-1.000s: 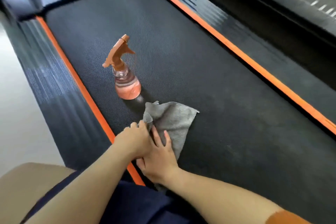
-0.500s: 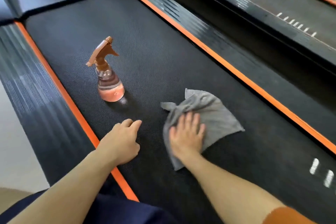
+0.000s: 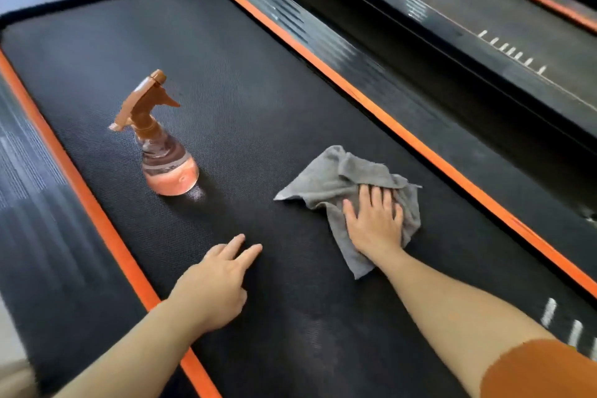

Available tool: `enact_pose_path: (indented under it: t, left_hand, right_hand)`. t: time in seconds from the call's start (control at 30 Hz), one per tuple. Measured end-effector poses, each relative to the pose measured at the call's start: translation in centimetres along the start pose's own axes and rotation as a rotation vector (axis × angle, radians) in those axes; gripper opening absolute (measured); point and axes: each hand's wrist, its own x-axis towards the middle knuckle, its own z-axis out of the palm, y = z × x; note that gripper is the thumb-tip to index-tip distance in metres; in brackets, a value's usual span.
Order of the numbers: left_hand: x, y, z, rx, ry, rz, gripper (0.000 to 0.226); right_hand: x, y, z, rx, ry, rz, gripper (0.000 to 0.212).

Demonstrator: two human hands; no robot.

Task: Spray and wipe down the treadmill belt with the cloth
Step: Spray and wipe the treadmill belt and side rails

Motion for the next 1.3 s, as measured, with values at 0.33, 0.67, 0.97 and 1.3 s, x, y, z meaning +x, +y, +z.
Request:
enact_pose_path:
  t: [0.33, 0.67, 0.97, 1.3]
  left_hand:
    - [5.5, -1.1, 1.0, 0.033, 0.359, 0.213, 0.060]
    - [6.5, 0.0, 0.3, 0.067, 0.379, 0.200, 0.057]
    - [7.2, 0.7, -0.1, 0.097, 0.363, 0.191, 0.059]
    - [4.6, 1.3, -4.6, 0.373, 0.281, 0.106, 0.027]
  right_hand:
    - [-8.0, -12.6, 3.8, -0.115, -0.049, -0.860, 0.075]
    - [7.1, -1.7, 0.2, 0.060, 0.141, 0.147, 0.063]
    - [-1.7, -7.3, 1.9, -0.134, 0.021, -0.857, 0.060]
    - [-9.0, -12.5, 5.7, -0.004, 0.129, -0.385, 0.065]
